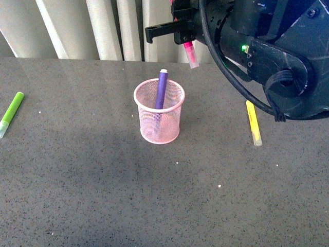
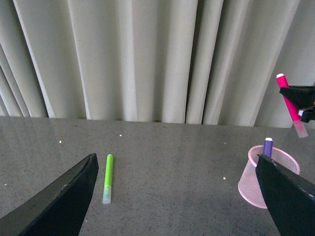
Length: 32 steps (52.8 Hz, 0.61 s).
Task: Insert purple and pink pens into pink cup
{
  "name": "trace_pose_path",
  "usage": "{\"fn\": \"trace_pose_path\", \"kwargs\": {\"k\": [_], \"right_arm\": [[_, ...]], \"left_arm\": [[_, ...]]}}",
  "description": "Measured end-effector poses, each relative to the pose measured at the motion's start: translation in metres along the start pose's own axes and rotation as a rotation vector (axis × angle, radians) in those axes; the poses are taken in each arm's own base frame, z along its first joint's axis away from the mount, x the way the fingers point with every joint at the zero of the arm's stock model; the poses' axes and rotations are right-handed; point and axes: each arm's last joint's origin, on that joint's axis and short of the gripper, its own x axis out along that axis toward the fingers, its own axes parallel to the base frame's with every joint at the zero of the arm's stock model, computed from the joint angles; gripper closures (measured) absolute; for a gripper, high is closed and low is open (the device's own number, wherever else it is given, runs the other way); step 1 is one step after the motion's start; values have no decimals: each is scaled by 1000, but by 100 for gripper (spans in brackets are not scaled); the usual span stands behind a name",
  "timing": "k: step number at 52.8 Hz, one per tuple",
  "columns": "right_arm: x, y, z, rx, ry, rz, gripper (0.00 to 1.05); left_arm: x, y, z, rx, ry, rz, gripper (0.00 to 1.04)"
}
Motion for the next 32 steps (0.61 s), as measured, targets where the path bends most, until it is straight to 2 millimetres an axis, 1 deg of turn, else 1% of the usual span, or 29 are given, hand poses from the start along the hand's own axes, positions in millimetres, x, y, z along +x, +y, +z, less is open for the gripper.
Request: {"fn": "trace_pose_path", "kwargs": {"k": [6,12,21,32], "right_arm": [[-11,7,-4,8,18,51,94],[-16,15,-9,7,38,87,94],[-16,22,-9,5,40,118,94],[-5,30,-1,2,18,156,94]], "left_arm": [[0,0,0,0,0,-1,7],[0,0,0,0,0,0,7],[0,0,0,0,0,0,7],[0,0,0,0,0,-1,7]]}}
